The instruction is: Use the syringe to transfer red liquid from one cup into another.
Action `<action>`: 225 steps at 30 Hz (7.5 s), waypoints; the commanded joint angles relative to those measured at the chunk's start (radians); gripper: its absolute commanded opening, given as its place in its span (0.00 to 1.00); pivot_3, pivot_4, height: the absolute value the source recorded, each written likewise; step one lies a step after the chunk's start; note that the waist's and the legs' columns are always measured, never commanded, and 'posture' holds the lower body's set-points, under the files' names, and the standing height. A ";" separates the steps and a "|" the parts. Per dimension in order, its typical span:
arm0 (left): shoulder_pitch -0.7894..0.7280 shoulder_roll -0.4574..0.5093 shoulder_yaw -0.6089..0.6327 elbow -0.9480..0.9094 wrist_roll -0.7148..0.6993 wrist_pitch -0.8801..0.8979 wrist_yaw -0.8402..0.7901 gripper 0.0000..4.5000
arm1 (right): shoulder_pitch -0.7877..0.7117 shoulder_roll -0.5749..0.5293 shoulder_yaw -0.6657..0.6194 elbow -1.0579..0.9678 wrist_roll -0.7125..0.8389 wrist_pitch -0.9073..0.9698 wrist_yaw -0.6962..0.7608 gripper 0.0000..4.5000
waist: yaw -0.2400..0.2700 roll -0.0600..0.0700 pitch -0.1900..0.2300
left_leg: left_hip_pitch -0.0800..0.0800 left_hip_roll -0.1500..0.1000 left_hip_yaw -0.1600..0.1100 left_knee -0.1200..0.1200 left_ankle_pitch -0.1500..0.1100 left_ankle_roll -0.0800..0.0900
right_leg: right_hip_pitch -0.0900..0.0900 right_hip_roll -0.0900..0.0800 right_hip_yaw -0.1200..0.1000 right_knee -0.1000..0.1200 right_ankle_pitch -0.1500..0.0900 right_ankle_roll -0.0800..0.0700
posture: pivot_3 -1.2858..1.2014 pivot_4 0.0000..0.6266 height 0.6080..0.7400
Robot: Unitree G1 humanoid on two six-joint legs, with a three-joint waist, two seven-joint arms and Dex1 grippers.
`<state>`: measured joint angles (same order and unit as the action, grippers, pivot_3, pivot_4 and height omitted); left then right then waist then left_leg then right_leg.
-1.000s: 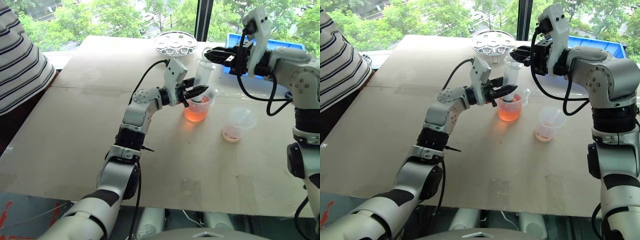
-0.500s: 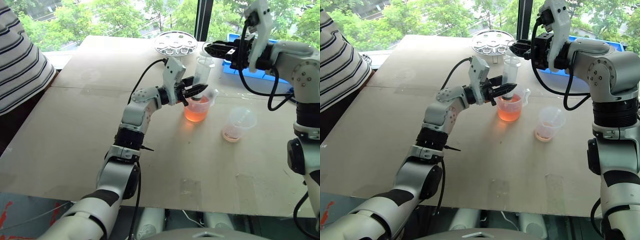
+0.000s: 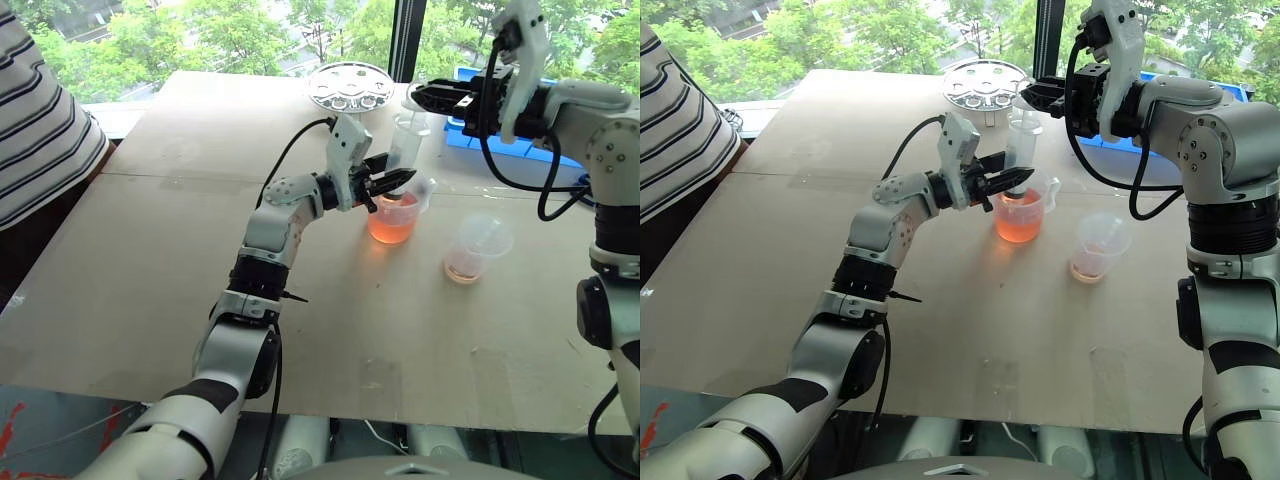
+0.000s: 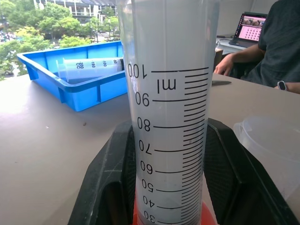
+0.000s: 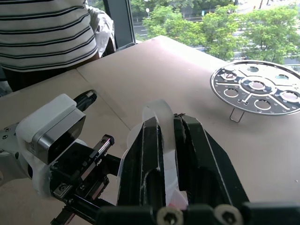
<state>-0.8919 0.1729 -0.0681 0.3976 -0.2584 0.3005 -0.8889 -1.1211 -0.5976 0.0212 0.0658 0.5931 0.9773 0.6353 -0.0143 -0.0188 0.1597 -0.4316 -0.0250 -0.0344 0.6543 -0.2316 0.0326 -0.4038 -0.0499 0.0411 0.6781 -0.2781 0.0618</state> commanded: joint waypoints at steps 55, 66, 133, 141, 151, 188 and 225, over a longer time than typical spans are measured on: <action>-0.001 0.000 -0.032 -0.003 0.007 -0.019 -0.042 0.31 | -0.111 -0.053 -0.116 0.050 -0.081 -0.119 -0.099 0.00 | 0.000 0.000 0.000 | 0.000 0.000 0.000 0.000 0.000 0.000 | 0.000 0.000 0.000 0.000 0.000 0.000 | 0.52 0.24 1.00; 0.002 0.000 -0.034 -0.005 0.009 -0.019 -0.047 0.31 | -0.117 -0.056 -0.116 0.064 -0.083 -0.130 -0.104 0.00 | 0.000 0.000 0.000 | 0.000 0.000 0.000 0.000 0.000 0.000 | 0.000 0.000 0.000 0.000 0.000 0.000 | 0.52 0.24 1.00; -0.183 -0.279 -0.061 0.028 -0.117 -0.041 0.035 0.31 | 0.856 -0.291 -0.803 -0.623 0.408 -0.041 -0.193 0.99 | 0.006 0.001 0.000 | 0.003 0.000 0.002 0.001 0.000 0.000 | 0.004 0.001 0.002 0.000 0.000 0.000 | 0.52 0.24 1.00; -0.126 -0.370 -0.131 0.237 -0.001 -0.345 -0.007 0.31 | 0.827 -0.367 -0.835 -0.613 0.581 0.033 -0.299 0.99 | 0.005 0.001 -0.001 | 0.003 0.000 0.002 0.001 -0.001 0.001 | 0.004 0.001 0.002 0.000 0.000 0.000 | 0.52 0.24 1.00; -0.121 -0.427 -0.151 0.318 0.012 -0.428 -0.011 0.31 | 0.721 -0.479 -0.754 -0.552 0.723 0.048 -0.362 0.99 | 0.007 0.001 -0.001 | 0.002 0.000 0.002 0.001 0.000 0.001 | 0.004 0.001 0.001 -0.001 0.000 0.000 | 0.52 0.24 1.00; -0.088 -0.435 -0.214 0.272 -0.022 -0.389 -0.040 0.31 | 0.669 -0.568 -0.617 -0.436 0.612 0.054 -0.187 0.02 | 0.011 0.001 -0.001 | 0.002 0.001 0.002 0.002 0.000 0.001 | 0.004 0.001 0.001 -0.001 0.000 0.000 | 0.52 0.24 1.00; -0.133 -0.444 -0.183 0.273 -0.039 -0.379 -0.020 0.31 | 0.743 -0.547 -0.458 -0.566 0.535 0.050 -0.085 0.02 | 0.013 0.001 -0.001 | 0.002 0.001 0.002 0.003 0.000 0.001 | 0.004 0.001 0.001 -0.001 0.000 0.000 | 0.52 0.24 1.00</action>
<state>-0.9974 -0.1458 -0.2831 0.7181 -0.2614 -0.0556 -0.9201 -0.3982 -1.1464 -0.4857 -0.4566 1.1113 1.0094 0.5040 -0.0015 -0.0178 0.1591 -0.4298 -0.0244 -0.0329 0.6572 -0.2321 0.0339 -0.3998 -0.0487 0.0421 0.6776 -0.2782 0.0619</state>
